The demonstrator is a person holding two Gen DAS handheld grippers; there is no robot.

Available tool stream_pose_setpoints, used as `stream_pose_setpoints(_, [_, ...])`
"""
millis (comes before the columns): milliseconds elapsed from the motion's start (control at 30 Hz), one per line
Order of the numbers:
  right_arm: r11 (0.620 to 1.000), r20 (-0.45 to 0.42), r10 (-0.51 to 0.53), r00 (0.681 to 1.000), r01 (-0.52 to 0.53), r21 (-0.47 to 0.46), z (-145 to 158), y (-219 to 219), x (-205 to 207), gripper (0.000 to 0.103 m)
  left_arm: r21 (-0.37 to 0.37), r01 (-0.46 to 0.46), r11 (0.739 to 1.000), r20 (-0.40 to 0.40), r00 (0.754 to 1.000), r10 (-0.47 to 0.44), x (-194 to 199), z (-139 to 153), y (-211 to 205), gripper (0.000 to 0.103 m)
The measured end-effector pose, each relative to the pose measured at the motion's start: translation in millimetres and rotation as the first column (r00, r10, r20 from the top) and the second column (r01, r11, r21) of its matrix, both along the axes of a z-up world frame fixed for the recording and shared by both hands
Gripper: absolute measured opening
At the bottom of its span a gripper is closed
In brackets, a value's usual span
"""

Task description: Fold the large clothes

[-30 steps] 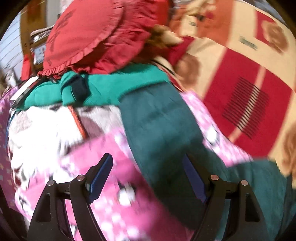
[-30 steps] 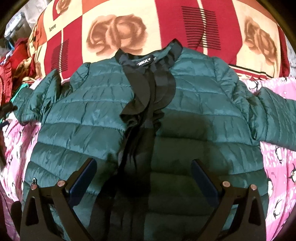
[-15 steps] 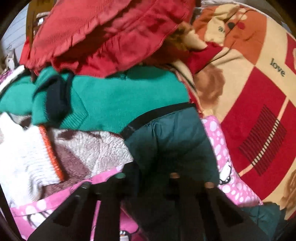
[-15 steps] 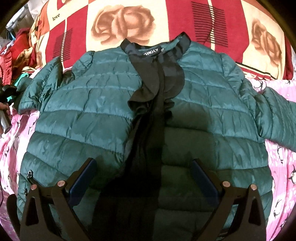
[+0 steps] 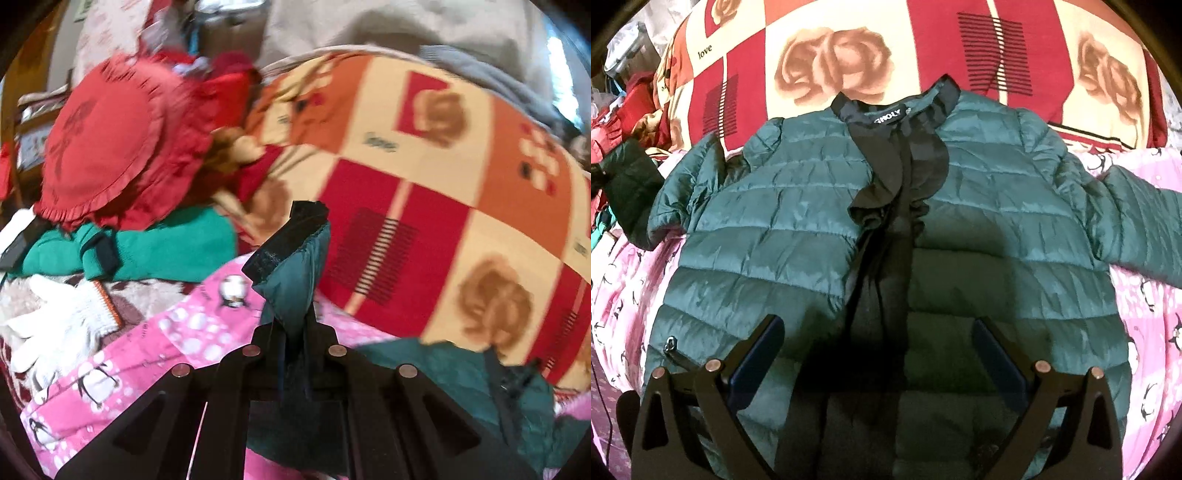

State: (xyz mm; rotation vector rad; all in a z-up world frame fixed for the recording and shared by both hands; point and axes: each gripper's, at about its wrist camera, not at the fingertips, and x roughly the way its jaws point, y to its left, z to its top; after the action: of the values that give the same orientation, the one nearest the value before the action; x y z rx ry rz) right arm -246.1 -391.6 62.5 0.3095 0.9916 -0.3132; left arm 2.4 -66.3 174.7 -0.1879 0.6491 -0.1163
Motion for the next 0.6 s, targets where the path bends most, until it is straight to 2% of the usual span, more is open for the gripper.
stream_pose_setpoints(167, [1.000, 0.017, -0.026, 1.000, 0.026, 0.010, 5, -9, -18, 0.103, -0.006, 0.096, 0.995, 0.041, 0.995, -0.096, -34, 27, -35, 0.000])
stream_pose_setpoints(300, [0.998, 0.029, -0.056, 0.998, 0.056, 0.011, 7, -19, -30, 0.103, 0.015, 0.211, 0.977, 0.064, 0.975, -0.211, -68, 43, -74, 0.000])
stream_pose_setpoints(500, [0.995, 0.054, -0.095, 0.994, 0.095, 0.002, 17, -38, -43, 0.103, 0.036, 0.341, 0.940, 0.055, 0.938, -0.342, -107, 41, -136, 0.000])
stream_pose_setpoints(600, [0.994, 0.059, -0.105, 0.993, 0.106, -0.012, 22, -48, -48, 0.103, 0.033, 0.400, 0.916, 0.016, 0.916, -0.400, -119, 28, -169, 0.000])
